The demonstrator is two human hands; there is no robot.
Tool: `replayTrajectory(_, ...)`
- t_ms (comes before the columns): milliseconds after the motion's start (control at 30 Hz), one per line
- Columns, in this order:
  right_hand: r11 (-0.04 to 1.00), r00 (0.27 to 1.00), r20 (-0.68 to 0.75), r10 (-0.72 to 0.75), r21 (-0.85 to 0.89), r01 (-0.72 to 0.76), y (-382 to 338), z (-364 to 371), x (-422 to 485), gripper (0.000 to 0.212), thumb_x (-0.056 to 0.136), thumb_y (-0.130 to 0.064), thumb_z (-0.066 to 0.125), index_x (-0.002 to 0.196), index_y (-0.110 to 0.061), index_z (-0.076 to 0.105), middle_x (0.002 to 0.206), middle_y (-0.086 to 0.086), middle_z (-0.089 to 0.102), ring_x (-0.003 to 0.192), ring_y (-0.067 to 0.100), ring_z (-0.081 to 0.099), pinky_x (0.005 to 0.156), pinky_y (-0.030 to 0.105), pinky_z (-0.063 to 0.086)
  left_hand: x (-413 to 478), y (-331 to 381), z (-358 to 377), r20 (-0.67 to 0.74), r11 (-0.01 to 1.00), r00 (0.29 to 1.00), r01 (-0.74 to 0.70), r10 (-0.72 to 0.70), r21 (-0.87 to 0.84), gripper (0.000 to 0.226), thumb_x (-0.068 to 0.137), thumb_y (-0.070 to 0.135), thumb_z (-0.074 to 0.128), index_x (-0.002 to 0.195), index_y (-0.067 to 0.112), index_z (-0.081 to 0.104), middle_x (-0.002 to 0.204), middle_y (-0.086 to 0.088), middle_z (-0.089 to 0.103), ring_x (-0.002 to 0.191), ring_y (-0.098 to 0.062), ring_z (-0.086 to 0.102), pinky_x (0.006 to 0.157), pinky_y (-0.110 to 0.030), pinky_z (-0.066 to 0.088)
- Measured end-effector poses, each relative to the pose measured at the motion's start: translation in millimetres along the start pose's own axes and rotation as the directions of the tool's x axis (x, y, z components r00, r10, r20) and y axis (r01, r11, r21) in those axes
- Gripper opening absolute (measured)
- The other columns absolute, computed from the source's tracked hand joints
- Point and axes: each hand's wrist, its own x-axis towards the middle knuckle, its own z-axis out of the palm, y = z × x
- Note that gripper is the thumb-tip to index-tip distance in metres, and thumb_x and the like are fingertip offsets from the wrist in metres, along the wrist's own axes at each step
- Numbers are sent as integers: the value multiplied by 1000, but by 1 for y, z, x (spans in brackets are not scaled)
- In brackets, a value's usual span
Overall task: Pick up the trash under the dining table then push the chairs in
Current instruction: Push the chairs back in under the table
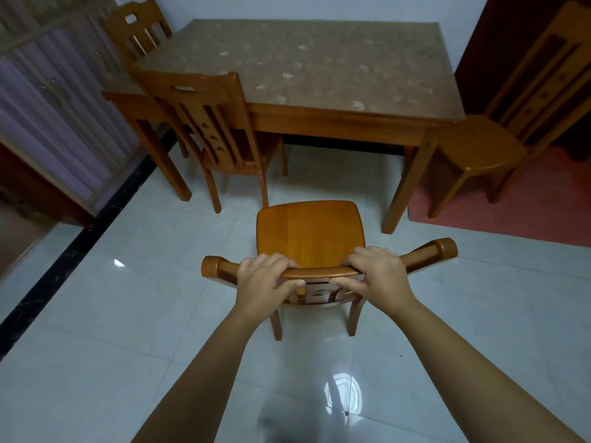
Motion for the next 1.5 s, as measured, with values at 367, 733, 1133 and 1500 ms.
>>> replayTrajectory(367,998,998,-33,45,-37,-46,28,36,79,57,83,-67,35,75,-20,67,66,-5,61,60,14,55,55,27,41,96,-47,-11,35,999,998,-53,54,-3,23,87,43,54,104,30,62,104,12,60,100,-10,47,79,-26,16)
replayTrajectory(733,988,991,-71,112,-97,-119,54,72,169,48,80,-61,45,74,-20,68,65,-5,61,58,13,55,56,22,37,203,-102,-20,52,987,986,-158,158,-19,23,86,44,56,103,30,63,103,12,60,99,-12,48,79,-27,15)
replayTrajectory(1133,980,984,-130,123,-140,-141,105,108,254,55,83,-65,38,72,-18,66,62,-4,58,56,15,54,53,25,39,313,-137,-24,55,974,972,-229,228,-1,35,81,52,47,99,28,65,96,11,61,95,-14,51,74,-25,13)
replayTrajectory(1500,972,978,-113,177,-137,-191,170,128,329,61,84,-68,33,72,-18,65,62,-3,57,57,15,53,54,25,35,422,-150,-18,107,972,966,-237,236,-5,53,75,63,35,98,27,65,94,9,62,92,-13,50,76,-28,16)
